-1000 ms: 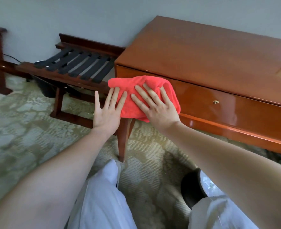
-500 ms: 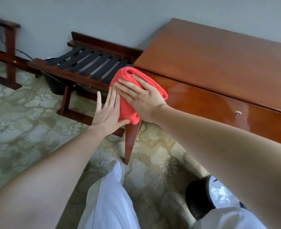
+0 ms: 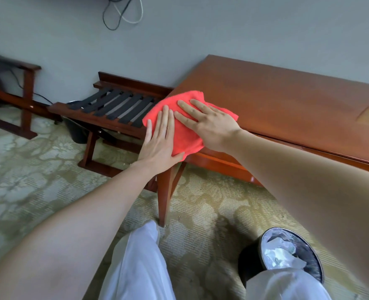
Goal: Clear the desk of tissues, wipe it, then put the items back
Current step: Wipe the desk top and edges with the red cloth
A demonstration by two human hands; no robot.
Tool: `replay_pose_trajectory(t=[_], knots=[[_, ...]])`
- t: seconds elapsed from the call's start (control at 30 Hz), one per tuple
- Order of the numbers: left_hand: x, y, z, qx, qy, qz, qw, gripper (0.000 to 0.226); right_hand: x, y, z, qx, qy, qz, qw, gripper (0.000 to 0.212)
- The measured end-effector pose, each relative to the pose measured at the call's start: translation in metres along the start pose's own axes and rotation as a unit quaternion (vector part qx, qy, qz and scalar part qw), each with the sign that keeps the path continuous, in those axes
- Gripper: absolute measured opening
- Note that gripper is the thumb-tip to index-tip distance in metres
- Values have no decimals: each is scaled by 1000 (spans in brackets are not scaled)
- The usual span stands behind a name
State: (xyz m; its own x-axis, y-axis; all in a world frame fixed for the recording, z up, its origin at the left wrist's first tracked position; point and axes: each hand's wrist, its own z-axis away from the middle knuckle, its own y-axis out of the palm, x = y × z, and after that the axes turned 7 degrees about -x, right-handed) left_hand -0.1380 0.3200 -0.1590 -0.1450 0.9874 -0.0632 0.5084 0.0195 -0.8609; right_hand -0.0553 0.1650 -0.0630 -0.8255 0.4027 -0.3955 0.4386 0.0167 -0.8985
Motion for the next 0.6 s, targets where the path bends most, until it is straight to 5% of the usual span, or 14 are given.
replay_pose_trajectory(t=[0.27, 0.43, 0.6], knots=[[-85, -27, -29, 65, 166, 77, 981, 112, -55, -11, 102, 35, 134, -86, 987, 78], [-159, -44, -56, 143, 222, 164, 951, 66, -88, -18, 188, 40, 221, -117, 967, 81], [-244, -42, -72, 175, 241, 161, 941, 56, -115, -25, 258, 47, 300, -125, 945, 84]])
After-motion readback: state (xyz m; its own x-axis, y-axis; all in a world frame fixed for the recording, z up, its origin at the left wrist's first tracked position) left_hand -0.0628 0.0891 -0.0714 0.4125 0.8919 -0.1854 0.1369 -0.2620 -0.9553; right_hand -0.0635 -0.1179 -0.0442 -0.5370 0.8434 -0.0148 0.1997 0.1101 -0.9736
